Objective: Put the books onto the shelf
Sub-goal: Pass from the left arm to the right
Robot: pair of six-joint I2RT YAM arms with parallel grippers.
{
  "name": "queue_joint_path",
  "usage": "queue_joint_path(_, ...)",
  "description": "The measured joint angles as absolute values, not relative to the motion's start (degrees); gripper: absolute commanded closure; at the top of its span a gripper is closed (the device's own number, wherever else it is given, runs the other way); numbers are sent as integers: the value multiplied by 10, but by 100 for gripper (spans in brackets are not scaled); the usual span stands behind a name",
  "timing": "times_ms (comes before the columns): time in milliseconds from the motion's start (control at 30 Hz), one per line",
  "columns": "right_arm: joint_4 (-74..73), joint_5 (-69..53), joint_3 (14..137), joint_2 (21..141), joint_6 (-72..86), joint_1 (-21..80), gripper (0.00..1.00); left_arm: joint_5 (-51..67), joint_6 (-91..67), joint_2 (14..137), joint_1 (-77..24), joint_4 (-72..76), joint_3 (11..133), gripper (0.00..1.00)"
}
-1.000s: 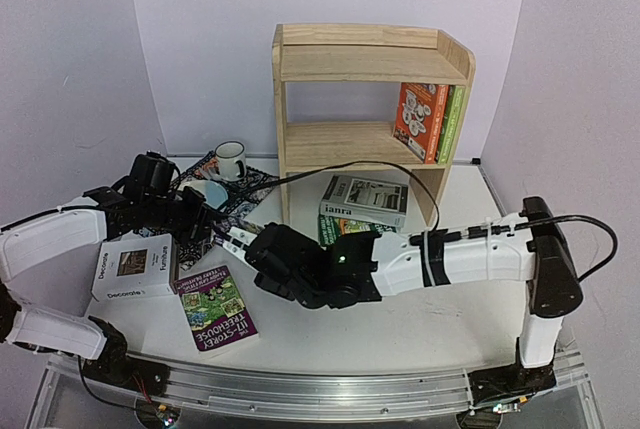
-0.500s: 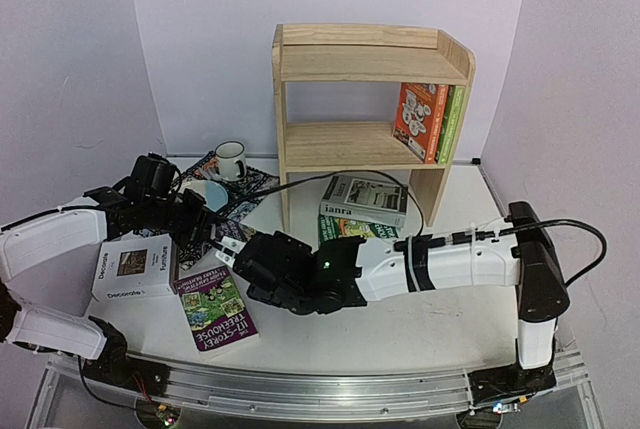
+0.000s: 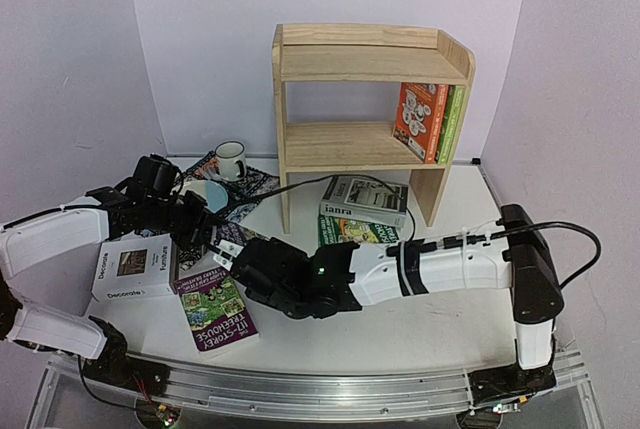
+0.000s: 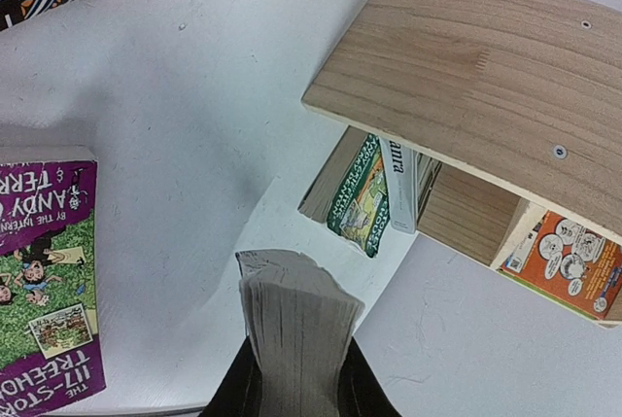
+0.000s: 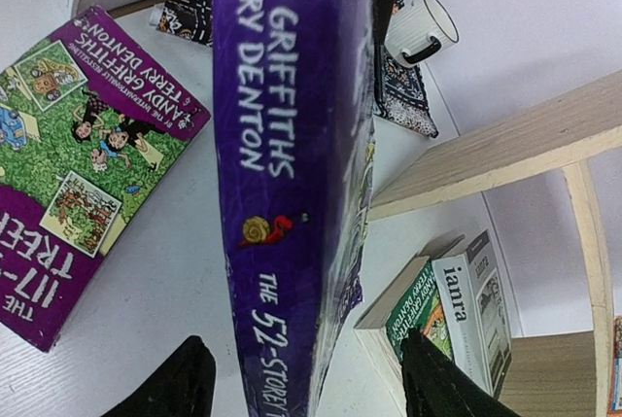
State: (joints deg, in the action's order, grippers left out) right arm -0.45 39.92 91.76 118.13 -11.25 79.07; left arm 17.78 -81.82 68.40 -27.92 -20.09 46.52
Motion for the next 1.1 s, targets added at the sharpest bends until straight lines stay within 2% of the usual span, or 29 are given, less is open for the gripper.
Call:
queue_joint_path(400, 15, 413, 918, 1214, -113, 791, 51, 179, -818, 684, -279, -201, 465, 100)
queue_joint_path(633, 19, 427, 922, 1221, -111, 791, 80, 183, -815, 684, -279, -201, 465, 100)
queue_joint_path(733, 22, 438, 923, 1221, -100, 790, 99, 183, -815, 684, -278, -206, 465, 100)
queue_joint_path(767, 23, 439, 923, 1221, -99, 790, 100, 183, -815, 684, -278, -206, 465, 98)
queue_joint_path(900, 23, 444, 923, 1221, -97, 790, 100, 184, -815, 684, -277, -205, 465, 79)
queue_joint_path(1033, 24, 447, 922, 1221, -96, 790, 100, 184, -816, 682, -277, -201, 465, 20)
queue_joint_path(1100, 25, 446, 917, 1221, -94, 790, 100, 183, -819, 677, -278, -192, 465, 9)
